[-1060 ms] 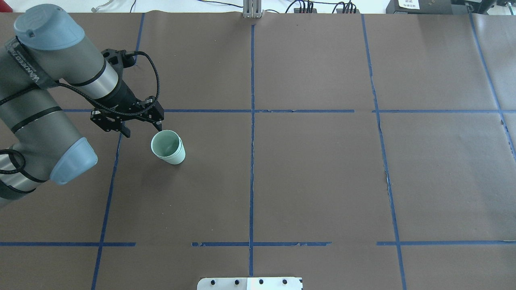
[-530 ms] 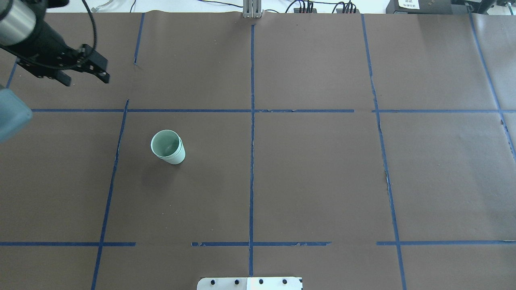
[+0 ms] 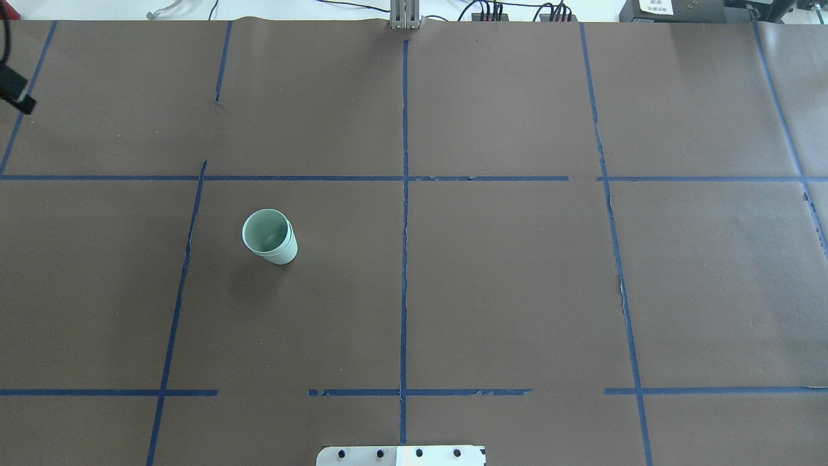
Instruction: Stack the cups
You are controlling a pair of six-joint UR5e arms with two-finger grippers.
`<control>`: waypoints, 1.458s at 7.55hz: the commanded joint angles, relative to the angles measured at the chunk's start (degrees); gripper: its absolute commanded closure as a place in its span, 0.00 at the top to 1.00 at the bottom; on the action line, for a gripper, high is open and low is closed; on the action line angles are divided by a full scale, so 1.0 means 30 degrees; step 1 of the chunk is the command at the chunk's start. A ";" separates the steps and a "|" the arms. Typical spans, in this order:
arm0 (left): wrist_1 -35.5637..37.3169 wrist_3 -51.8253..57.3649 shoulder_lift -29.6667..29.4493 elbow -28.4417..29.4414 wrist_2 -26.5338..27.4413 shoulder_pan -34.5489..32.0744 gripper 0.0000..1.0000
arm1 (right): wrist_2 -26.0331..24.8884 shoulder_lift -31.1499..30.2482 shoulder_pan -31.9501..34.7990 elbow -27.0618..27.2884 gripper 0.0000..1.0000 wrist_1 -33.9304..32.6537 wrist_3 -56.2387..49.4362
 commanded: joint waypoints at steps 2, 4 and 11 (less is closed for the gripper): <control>-0.4179 0.5015 0.2830 0.4491 -0.0106 -0.2974 1.00 | 0.0000 0.0001 0.0000 -0.0011 1.00 -0.0024 -0.0006; -0.5610 0.4957 0.3369 0.6312 -0.0224 -0.3416 1.00 | 0.0000 0.0001 0.0000 -0.0010 1.00 -0.0024 -0.0006; -0.5317 0.1045 0.3927 0.6142 -0.0283 -0.3446 1.00 | 0.0000 0.0001 0.0000 -0.0010 1.00 0.0005 -0.0006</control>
